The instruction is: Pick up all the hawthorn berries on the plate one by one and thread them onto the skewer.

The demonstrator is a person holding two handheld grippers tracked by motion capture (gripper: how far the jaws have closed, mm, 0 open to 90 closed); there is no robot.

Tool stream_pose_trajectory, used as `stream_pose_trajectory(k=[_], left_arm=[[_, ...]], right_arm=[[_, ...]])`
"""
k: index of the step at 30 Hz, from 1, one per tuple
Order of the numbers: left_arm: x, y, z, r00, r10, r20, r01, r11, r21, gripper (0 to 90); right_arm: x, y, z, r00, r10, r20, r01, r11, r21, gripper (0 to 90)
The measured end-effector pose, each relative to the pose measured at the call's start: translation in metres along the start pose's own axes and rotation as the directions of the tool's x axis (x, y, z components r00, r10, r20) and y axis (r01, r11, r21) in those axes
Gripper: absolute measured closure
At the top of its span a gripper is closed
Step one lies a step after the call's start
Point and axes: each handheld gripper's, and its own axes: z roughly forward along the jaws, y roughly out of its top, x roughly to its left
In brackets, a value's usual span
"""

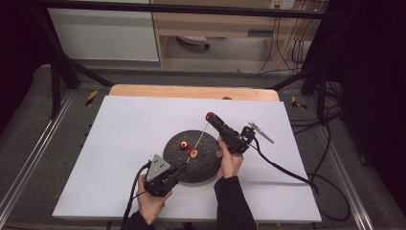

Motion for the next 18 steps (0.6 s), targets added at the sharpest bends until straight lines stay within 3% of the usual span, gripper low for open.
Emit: stream_pose_trajectory(k=[18], left_arm=[[0.004,0.017,0.019,0.9999,-0.014,0.002,0.014,0.9999,-0.002,88.2]], right_arm=[[0.004,-0.023,-0.007,0.9989,-0.047,0.005,0.047,0.997,0.068,63.0]])
